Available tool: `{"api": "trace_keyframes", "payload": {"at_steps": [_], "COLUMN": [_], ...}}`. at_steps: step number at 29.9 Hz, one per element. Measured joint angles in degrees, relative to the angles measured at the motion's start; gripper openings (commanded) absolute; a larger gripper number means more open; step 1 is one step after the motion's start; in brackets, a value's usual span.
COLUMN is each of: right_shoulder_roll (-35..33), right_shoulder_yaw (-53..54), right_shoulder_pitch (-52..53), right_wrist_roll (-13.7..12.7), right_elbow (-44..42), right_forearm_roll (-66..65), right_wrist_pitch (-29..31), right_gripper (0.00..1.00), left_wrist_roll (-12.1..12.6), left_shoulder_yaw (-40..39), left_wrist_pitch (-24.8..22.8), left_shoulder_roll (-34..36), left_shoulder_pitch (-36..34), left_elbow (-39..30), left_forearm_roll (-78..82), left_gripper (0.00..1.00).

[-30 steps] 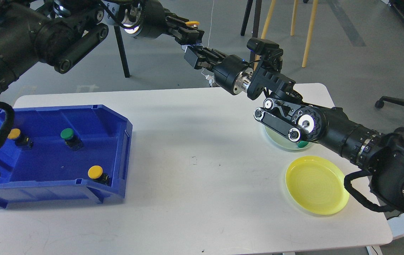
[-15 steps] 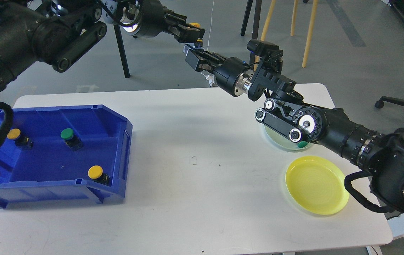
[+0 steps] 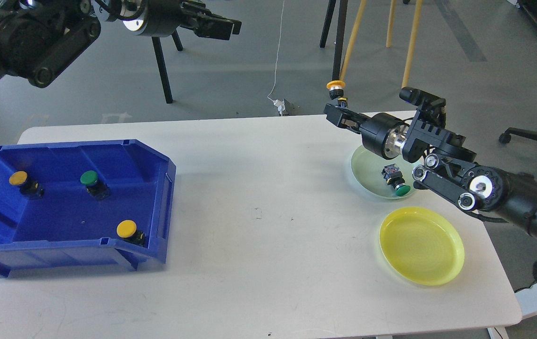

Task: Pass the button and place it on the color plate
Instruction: 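Lower the button onto the yellow plate and open right gripper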

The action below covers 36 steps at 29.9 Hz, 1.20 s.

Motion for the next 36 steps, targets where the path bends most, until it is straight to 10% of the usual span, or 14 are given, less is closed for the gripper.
{"api": "trace_keyframes", "payload": {"at_steps": [25,36], "right_shoulder_roll": [-31.66,-29.35], "right_shoulder_yaw": [-7.45,-7.18], "right_shoulder_pitch": [-14.71,-16.78], "right_wrist_roll": [-0.75,-0.68], "right_elbow": [27.89,24.09], "right_forearm_roll": [0.65,0.91], "right_wrist_pitch": [13.84,13.36], "right_gripper": [0.29,0.77], "left_wrist_roll": [0.0,-0.01], "left_shoulder_yaw": [-0.22,-0.48], "left_wrist_pitch": [0.0,0.0], "left_shoulder_roll": [3.59,4.52], "left_shoulder_pitch": [3.6,3.64], "left_elbow": [-0.28,-0.28], "left_forearm_roll": [-0.25,-1.34], "left_gripper": [0.99,0.99]}}
